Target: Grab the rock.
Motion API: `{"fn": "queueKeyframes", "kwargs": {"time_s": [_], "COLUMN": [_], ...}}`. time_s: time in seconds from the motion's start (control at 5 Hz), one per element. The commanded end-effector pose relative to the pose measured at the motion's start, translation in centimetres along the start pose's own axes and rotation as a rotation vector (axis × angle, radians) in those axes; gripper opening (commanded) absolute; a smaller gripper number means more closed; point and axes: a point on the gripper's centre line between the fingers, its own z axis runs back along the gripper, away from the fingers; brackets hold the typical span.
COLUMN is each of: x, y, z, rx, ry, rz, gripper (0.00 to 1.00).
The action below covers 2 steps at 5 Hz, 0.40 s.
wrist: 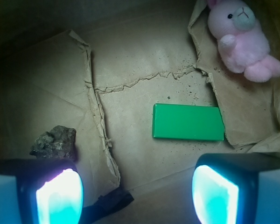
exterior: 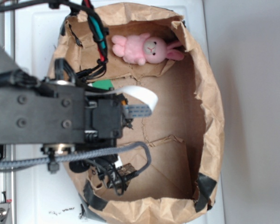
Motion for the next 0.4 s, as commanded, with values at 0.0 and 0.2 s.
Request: {"fn": "queueKeyframes", "kwargs": {"time_s": [0.0,0.2], "x": [1.7,3.6], "y": [-0.7,-1.7], "z": [-1.7,-4.5], "rx": [0.041,0.130], "ry": [-0.058,-0.057], "rz": [-0.015,0.021], "gripper": [1.00,1.00]}}
